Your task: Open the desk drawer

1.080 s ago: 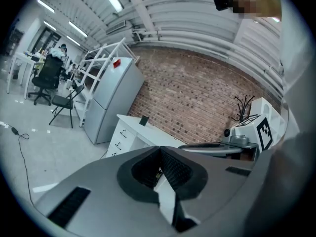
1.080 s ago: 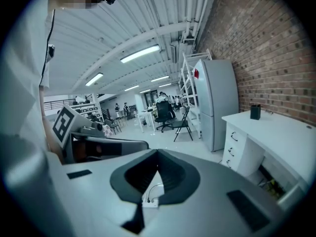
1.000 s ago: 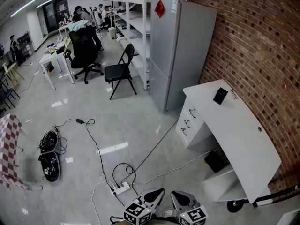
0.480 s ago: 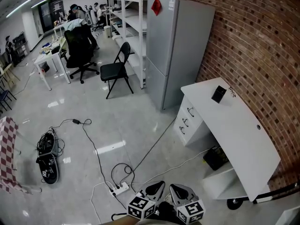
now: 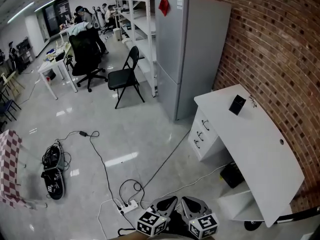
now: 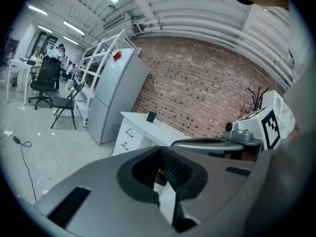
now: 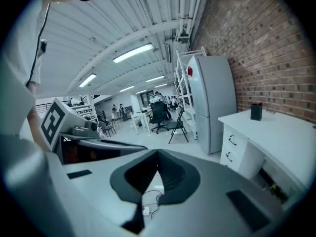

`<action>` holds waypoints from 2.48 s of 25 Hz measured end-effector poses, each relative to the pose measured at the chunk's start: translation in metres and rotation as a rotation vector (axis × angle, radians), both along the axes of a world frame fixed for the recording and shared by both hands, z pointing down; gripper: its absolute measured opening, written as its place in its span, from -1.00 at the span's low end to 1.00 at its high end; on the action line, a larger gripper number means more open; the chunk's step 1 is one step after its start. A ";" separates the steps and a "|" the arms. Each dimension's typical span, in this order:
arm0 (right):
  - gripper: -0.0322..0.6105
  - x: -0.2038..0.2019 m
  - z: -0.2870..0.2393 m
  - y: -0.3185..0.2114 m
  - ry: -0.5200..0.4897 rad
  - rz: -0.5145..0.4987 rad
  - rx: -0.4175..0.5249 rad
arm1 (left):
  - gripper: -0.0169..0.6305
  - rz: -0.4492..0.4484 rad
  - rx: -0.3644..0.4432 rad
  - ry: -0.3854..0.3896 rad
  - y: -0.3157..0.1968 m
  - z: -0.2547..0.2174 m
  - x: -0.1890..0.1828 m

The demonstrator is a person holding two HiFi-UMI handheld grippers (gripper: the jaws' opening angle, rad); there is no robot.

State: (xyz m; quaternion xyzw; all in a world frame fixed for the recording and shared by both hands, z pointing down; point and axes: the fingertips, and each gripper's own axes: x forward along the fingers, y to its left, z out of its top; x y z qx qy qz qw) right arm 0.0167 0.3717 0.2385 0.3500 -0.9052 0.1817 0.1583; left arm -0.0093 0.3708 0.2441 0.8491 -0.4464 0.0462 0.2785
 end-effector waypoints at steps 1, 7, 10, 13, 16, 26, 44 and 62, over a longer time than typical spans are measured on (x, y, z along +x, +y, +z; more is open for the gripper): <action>-0.85 0.002 0.000 -0.010 -0.004 -0.007 0.000 | -0.92 -0.001 -0.004 -0.004 -0.008 0.001 0.002; -0.85 0.016 0.011 -0.072 -0.023 -0.046 -0.024 | -0.92 -0.031 -0.031 -0.021 -0.066 0.012 0.015; -0.85 0.024 0.021 -0.095 -0.031 -0.057 -0.048 | -0.92 -0.032 -0.060 -0.030 -0.089 0.022 0.024; -0.85 0.036 0.028 -0.119 -0.043 -0.062 -0.062 | -0.92 -0.027 -0.080 -0.042 -0.115 0.029 0.036; -0.85 0.052 0.032 -0.140 -0.058 -0.059 -0.073 | -0.92 -0.035 -0.078 -0.059 -0.143 0.026 0.049; -0.85 0.093 0.035 -0.182 -0.084 -0.032 -0.075 | -0.92 -0.072 -0.031 -0.117 -0.209 0.004 0.063; -0.85 0.093 0.062 -0.295 0.010 0.165 -0.116 | -0.92 0.098 -0.078 -0.067 -0.353 0.043 0.062; -0.85 0.067 0.270 -0.473 0.298 0.141 -0.158 | -0.92 0.107 -0.137 -0.183 -0.503 0.232 0.027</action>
